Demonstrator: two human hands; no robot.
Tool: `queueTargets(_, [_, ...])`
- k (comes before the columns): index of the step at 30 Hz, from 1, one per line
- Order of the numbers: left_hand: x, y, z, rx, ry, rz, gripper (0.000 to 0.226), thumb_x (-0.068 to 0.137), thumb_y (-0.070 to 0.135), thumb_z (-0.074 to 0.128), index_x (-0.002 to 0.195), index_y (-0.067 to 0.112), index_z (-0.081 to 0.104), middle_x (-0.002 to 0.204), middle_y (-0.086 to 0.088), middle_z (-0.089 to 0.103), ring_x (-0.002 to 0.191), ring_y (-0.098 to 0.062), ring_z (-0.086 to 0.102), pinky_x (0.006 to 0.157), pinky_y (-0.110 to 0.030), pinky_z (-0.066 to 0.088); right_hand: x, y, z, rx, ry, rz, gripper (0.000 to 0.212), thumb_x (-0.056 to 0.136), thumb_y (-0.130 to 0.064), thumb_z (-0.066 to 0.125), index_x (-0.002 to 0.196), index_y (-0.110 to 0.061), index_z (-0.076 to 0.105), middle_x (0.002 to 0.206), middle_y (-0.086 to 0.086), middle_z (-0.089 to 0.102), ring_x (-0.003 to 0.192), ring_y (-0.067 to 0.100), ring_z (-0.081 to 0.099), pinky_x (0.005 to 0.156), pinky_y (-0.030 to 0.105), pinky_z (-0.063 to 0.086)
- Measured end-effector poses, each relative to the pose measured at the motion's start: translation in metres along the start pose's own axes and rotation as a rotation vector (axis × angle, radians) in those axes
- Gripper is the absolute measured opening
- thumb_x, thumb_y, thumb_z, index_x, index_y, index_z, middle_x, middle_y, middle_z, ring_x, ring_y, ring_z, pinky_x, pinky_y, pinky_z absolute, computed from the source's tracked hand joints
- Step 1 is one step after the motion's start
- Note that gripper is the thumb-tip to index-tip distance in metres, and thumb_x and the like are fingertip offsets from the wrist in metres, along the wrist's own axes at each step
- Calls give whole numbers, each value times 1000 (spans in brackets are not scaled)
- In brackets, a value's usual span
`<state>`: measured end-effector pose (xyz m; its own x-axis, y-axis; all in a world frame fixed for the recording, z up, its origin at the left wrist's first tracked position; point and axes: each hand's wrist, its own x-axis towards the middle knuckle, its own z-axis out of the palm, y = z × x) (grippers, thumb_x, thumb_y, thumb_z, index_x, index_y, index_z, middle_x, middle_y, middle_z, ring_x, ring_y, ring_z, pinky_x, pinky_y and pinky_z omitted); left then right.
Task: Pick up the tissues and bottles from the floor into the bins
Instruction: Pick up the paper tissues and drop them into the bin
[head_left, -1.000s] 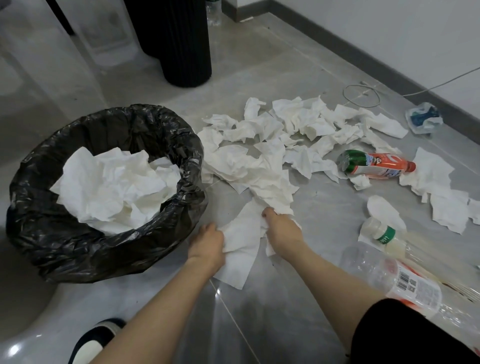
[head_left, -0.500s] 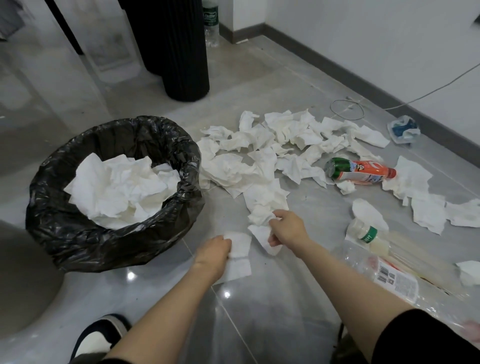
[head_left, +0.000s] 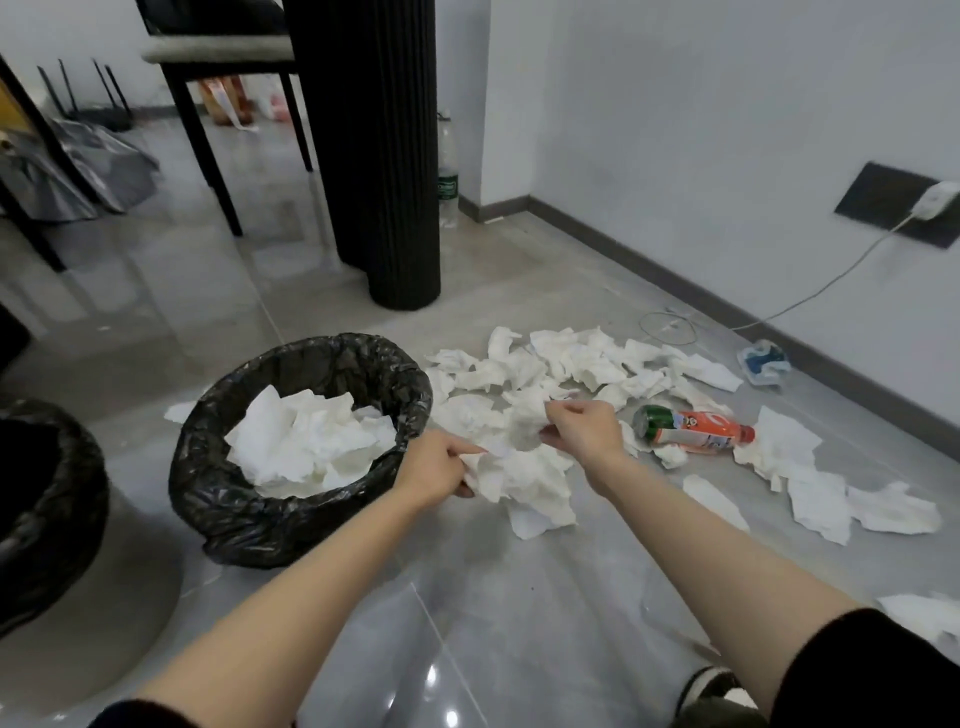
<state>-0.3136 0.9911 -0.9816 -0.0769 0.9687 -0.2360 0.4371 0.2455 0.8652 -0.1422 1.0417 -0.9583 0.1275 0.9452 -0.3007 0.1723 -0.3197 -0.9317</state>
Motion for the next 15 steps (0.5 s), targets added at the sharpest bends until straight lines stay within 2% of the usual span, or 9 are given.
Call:
queueTargets(1, [1,2,-6,-17,21,-7,53,78,-19,32,102,4,73,97,-16,72,68,-21,69,67,-28,60,-3,-5,0,-18,-13,-26,10,82,-5,61,77,-1,69,83,6,67,75,16,64,82,33,57])
queueTargets(3, [0,14,-27,-11,61,7,47,80,-14,36,102,5,74,104,-15,70,73,-19,70,73,-31,60,-14,-24,5,-65,-29,-85,14,78,0,64,80,-13,71,85,6,68,73,15,60,71,23,53])
queueTargets(5, [-3,26,-44,24,88,32,29,79,4,47,84,5,75,94,-5,71,73,-15,68,78,-36,59,-24,-40,10,-112,-26,-133,21,76,4,62,84,-14,71,82,6,64,68,16,54,56,12,44])
queueTargets(7, [-11,42,-65,2,129,28,21,81,20,55,69,5,63,81,0,59,68,-13,66,78,-33,59,-33,-57,19,-188,-37,-178,29,75,7,59,93,-12,72,89,3,64,66,14,56,49,6,42])
queueTargets(8, [-15,49,-77,-31,141,26,20,85,24,58,73,8,60,77,-2,54,67,-14,68,75,-29,58,-38,-67,26,-219,-55,-202,33,75,8,58,97,-12,73,97,2,65,71,14,60,55,8,46])
queueTargets(10, [-22,56,-101,-53,151,17,22,89,28,58,81,8,64,67,-2,51,64,-11,69,72,-30,54,-44,-83,41,-223,-128,-237,37,75,10,57,101,-12,72,108,6,66,74,19,60,64,23,51])
queueTargets(11, [-25,56,-111,-53,153,5,27,91,31,57,84,6,66,65,-1,55,62,-10,68,77,-33,55,-46,-88,48,-215,-166,-246,37,76,11,56,101,-12,72,108,8,67,71,18,57,60,25,49])
queueTargets(13, [-30,53,-129,-89,164,-18,39,93,34,55,84,-3,67,76,-11,65,72,-16,71,85,-36,57,-54,-98,63,-220,-212,-257,37,77,13,56,101,-11,71,100,9,66,63,15,52,47,17,43])
queueTargets(15, [-36,48,-141,-175,196,-41,49,95,34,51,89,-12,67,90,-17,71,84,-23,71,81,-32,58,-59,-102,77,-223,-228,-267,37,75,13,57,95,-15,72,96,8,66,63,15,51,46,16,42])
